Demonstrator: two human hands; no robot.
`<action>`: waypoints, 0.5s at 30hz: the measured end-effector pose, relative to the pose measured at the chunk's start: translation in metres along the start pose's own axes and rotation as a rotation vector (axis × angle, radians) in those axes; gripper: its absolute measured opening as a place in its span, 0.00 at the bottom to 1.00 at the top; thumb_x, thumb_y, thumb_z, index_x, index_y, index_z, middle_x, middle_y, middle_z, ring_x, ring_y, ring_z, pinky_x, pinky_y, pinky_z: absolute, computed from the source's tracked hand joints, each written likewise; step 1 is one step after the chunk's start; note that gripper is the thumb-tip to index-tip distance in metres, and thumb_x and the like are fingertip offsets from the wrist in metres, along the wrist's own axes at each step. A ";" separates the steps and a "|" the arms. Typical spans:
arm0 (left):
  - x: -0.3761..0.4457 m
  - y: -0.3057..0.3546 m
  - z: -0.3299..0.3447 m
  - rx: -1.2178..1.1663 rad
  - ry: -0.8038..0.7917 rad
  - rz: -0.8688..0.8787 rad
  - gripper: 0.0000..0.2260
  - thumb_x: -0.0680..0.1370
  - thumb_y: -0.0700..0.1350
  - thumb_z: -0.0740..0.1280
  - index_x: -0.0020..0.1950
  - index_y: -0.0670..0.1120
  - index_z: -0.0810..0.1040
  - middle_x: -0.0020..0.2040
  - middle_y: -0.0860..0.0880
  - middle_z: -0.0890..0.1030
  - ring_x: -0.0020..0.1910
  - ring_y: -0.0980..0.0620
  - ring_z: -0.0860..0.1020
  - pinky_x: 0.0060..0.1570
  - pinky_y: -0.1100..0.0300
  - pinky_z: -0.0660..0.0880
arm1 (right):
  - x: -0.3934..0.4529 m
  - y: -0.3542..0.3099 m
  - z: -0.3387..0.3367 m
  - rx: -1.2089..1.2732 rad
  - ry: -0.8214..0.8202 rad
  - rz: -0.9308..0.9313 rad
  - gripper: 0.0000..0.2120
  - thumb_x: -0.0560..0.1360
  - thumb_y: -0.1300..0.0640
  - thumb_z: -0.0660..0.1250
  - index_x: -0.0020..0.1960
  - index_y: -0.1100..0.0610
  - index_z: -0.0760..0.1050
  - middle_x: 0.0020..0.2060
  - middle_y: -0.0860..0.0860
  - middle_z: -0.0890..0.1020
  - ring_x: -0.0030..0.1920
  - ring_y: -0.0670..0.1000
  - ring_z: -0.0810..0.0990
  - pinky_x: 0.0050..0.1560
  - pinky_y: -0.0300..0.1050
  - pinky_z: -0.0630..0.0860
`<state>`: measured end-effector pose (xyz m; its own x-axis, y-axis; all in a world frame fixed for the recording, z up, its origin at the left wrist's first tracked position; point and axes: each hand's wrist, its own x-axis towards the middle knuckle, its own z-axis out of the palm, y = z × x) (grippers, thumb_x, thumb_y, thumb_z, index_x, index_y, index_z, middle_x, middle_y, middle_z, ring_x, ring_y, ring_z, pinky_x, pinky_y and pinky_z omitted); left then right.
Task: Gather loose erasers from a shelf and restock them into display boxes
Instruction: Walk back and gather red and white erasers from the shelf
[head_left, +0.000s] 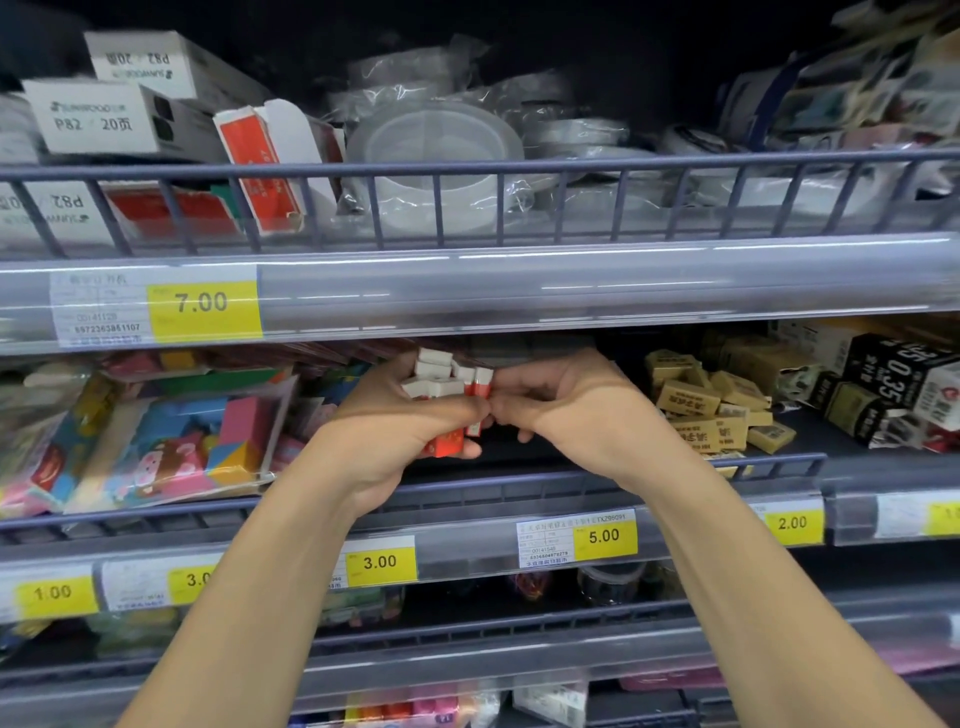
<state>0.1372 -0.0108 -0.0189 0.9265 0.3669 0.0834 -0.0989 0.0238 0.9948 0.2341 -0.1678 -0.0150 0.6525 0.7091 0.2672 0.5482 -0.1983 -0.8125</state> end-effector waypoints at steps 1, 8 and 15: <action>0.001 0.000 0.001 0.011 0.009 -0.004 0.12 0.74 0.29 0.75 0.55 0.39 0.83 0.44 0.43 0.87 0.44 0.46 0.86 0.35 0.60 0.81 | 0.002 -0.001 -0.003 -0.013 0.016 0.022 0.11 0.77 0.57 0.71 0.49 0.40 0.84 0.35 0.40 0.85 0.33 0.41 0.80 0.41 0.35 0.78; 0.003 -0.002 0.001 0.004 0.079 -0.029 0.12 0.72 0.28 0.75 0.51 0.40 0.83 0.40 0.44 0.87 0.42 0.44 0.86 0.30 0.60 0.79 | 0.006 0.000 -0.050 -0.726 0.041 0.245 0.21 0.82 0.50 0.63 0.75 0.44 0.68 0.68 0.48 0.77 0.63 0.51 0.77 0.59 0.35 0.70; 0.004 -0.001 0.002 0.005 0.065 -0.036 0.13 0.71 0.28 0.76 0.51 0.41 0.83 0.42 0.43 0.87 0.45 0.42 0.86 0.32 0.60 0.80 | 0.012 0.003 -0.053 -0.929 -0.132 0.244 0.19 0.82 0.56 0.63 0.72 0.46 0.71 0.67 0.51 0.74 0.66 0.56 0.72 0.60 0.43 0.70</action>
<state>0.1418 -0.0108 -0.0197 0.9038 0.4258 0.0433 -0.0636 0.0335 0.9974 0.2711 -0.1958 0.0126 0.7703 0.6365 0.0394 0.6371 -0.7656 -0.0890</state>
